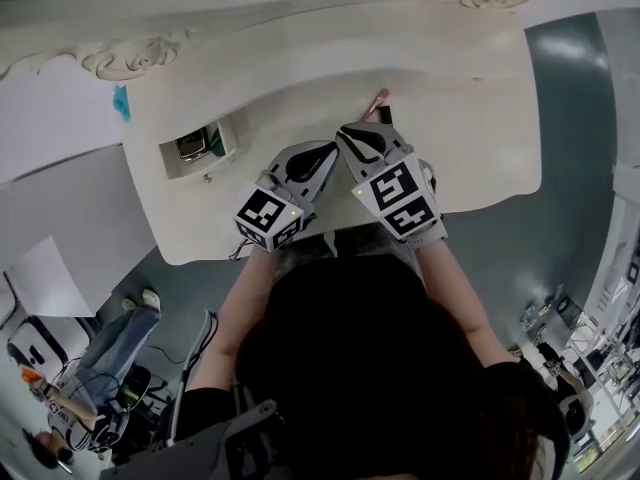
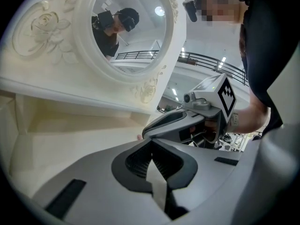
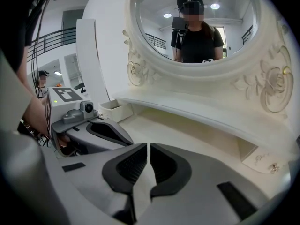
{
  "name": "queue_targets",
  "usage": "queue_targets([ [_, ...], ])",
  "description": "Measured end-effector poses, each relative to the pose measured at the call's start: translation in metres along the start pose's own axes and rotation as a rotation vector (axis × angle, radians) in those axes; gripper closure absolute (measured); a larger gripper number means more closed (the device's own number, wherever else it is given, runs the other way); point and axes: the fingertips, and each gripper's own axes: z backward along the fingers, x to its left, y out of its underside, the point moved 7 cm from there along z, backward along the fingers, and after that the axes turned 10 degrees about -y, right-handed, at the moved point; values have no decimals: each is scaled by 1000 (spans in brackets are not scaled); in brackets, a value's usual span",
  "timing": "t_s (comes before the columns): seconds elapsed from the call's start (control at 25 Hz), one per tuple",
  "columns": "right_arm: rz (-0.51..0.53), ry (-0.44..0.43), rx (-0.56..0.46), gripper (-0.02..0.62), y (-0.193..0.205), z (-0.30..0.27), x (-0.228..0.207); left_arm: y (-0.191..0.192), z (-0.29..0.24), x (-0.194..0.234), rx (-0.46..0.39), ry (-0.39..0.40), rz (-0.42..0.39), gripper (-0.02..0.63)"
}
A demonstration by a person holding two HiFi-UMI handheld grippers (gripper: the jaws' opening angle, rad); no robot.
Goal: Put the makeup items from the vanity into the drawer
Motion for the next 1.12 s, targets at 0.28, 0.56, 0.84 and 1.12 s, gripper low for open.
queue_targets([
  [0.28,-56,141,16,558,22,13,-24,0,-15,-6,2,14,1,594],
  [0.56,-128,212,60,434,46,21,-46,0,-21,-5,2,9,12,594],
  [0.84,-167,235,102,431,56,20,-50,-1,-23,-6,1,8,21,594],
  [1.12,-203,248,130,463,66,17,-53,-1,-22,-4,-8,5,21,594],
])
